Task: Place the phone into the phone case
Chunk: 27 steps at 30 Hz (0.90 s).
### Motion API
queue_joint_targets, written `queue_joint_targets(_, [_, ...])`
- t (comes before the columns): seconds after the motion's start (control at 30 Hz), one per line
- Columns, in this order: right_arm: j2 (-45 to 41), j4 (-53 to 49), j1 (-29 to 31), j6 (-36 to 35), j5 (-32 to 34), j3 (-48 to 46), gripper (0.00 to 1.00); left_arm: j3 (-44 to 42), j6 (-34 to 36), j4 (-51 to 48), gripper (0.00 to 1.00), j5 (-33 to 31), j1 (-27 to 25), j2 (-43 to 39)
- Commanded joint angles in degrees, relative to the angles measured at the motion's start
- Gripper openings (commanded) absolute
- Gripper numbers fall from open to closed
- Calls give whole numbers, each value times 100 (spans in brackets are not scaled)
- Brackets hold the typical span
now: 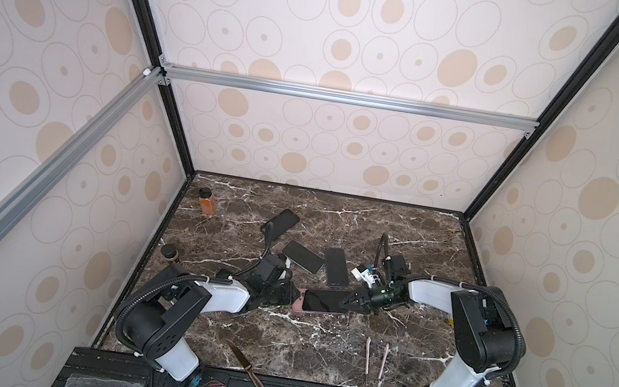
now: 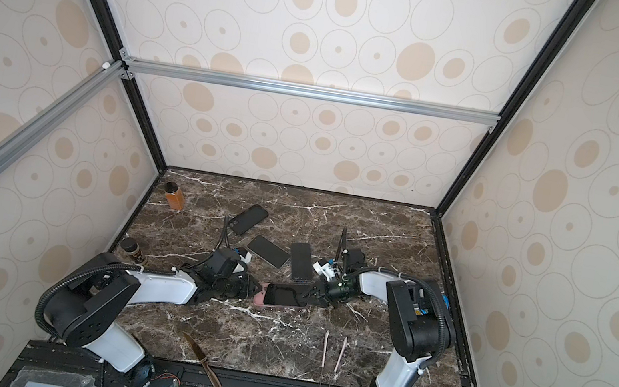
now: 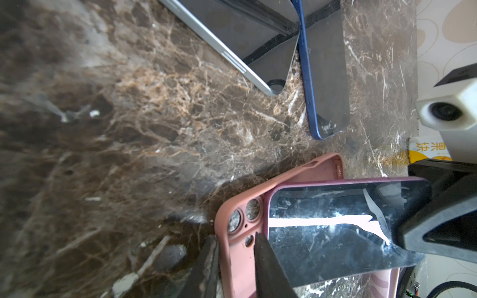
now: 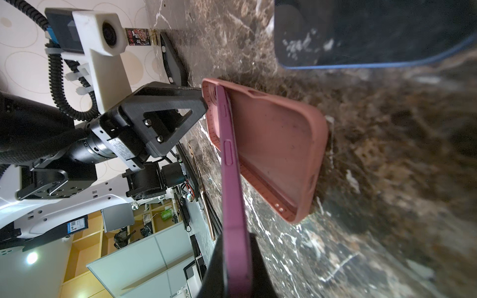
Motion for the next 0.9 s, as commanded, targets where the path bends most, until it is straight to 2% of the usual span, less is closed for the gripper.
queue_joint_targets(0.0, [96,-258,389,-104,1248,-229,2,45,-15,507,21,304,-99,161])
queue_joint_targets(0.2, [-3,-346,389,-121,1294,-242,2,-24,-84,489,15,272,-35,163])
queue_joint_targets(0.33, [82,-364,389,-84,1301,-212,2,-80,-134,501,14,252,-8,91])
queue_joint_targets(0.57, [178,-253,384,116,1343,-255,2,-318,-230,498,24,242,-2,-270])
queue_joint_targets(0.87, [124,-198,389,277,1328,-297,3,-576,69,339,26,625,6,-523])
